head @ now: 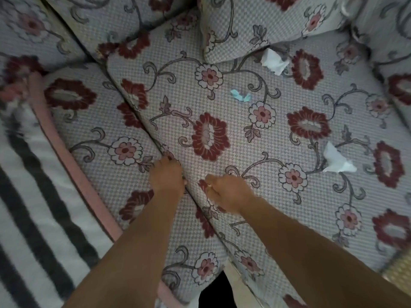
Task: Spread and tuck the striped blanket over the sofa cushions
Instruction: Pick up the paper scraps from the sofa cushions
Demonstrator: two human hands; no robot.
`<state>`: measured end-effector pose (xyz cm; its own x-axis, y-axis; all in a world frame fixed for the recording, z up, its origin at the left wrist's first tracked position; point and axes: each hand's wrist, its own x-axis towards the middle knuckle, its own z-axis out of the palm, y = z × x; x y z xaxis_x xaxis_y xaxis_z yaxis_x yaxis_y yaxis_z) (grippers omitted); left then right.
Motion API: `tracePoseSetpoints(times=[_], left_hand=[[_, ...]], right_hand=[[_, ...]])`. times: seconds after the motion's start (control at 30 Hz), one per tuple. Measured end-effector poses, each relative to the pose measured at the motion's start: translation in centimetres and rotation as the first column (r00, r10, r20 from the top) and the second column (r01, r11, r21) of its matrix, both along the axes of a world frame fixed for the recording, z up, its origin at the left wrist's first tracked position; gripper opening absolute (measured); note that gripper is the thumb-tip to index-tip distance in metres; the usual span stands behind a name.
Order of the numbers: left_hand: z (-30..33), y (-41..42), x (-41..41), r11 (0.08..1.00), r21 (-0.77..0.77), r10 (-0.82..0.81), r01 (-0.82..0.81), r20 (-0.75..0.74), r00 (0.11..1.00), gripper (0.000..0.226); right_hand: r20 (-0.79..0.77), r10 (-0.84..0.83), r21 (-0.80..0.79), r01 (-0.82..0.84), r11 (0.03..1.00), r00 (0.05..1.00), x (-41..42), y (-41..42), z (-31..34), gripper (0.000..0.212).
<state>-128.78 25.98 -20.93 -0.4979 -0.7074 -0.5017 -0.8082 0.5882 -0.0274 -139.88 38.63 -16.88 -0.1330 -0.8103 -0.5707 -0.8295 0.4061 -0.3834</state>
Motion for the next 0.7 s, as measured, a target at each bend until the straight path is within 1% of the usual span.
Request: tracePoseSetpoints(times=[0.07, 0.13, 0.23, 0.27, 0.33, 0.4, 0.43, 0.47, 0.53, 0.57, 0.63, 0.7], left_hand=[[-0.6, -0.1, 0.0, 1.000, -0.025, 0.004, -0.004, -0.016, 1.000, 0.046], [-0.7, -0.3, 0.0, 0.999, -0.021, -0.035, 0.035, -0.018, 0.999, 0.037], [0.0, -0.4, -0.1, 0.993, 0.044, -0.109, 0.111, -0.045, 0.993, 0.020], [0.3, -0.4, -0.1, 0.990, 0.092, -0.097, 0.105, -0.086, 0.992, 0.016], [1.4, -0.2, -0.8, 0.981, 0.189, -0.007, 0.046, -0.201, 0.980, 0.016], [3.0, 0.5, -3.0, 0.966, 0.258, 0.059, 0.025, -0.309, 0.949, 0.013], [3.9, 0.9, -4.4, 0.960, 0.278, 0.064, 0.036, -0.344, 0.937, 0.009], [4.6, 1.5, -5.9, 0.955, 0.291, 0.050, 0.062, -0.364, 0.930, 0.007], [6.2, 3.1, -9.9, 0.937, 0.324, 0.024, 0.130, -0.431, 0.902, 0.011], [6.6, 4.0, -11.7, 0.930, 0.330, 0.009, 0.164, -0.465, 0.885, 0.012], [7.2, 5.7, -15.0, 0.917, 0.331, -0.027, 0.223, -0.506, 0.862, 0.014], [7.2, 7.4, -18.0, 0.906, 0.327, -0.061, 0.268, -0.527, 0.847, 0.014]], right_hand=[[0.010, -0.025, -0.027, 0.025, 0.999, 1.000, -0.6, 0.1, -0.3, 0.019], [0.011, -0.071, -0.066, 0.071, 0.995, 0.997, -1.1, 0.6, -0.6, 0.016], [0.007, -0.172, -0.127, 0.171, 0.977, 0.985, -2.0, 1.4, -0.3, 0.015], [-0.002, -0.214, -0.145, 0.211, 0.967, 0.977, -2.5, 1.7, 0.1, 0.016], [-0.037, -0.275, -0.171, 0.265, 0.949, 0.961, -3.9, 2.4, 0.9, 0.014], [-0.095, -0.340, -0.166, 0.322, 0.932, 0.936, -6.0, 3.6, 2.0, 0.009], [-0.125, -0.380, -0.152, 0.361, 0.920, 0.916, -7.0, 4.2, 2.3, 0.009], [-0.156, -0.429, -0.139, 0.410, 0.901, 0.890, -8.0, 4.9, 2.7, 0.014], [-0.242, -0.547, -0.125, 0.533, 0.837, 0.801, -10.6, 7.0, 3.3, 0.028], [-0.289, -0.597, -0.127, 0.588, 0.799, 0.748, -11.9, 8.1, 3.4, 0.030], [-0.356, -0.687, -0.162, 0.682, 0.713, 0.633, -14.3, 10.4, 3.4, 0.028], [-0.386, -0.758, -0.173, 0.765, 0.620, 0.526, -16.6, 12.6, 3.2, 0.036]])
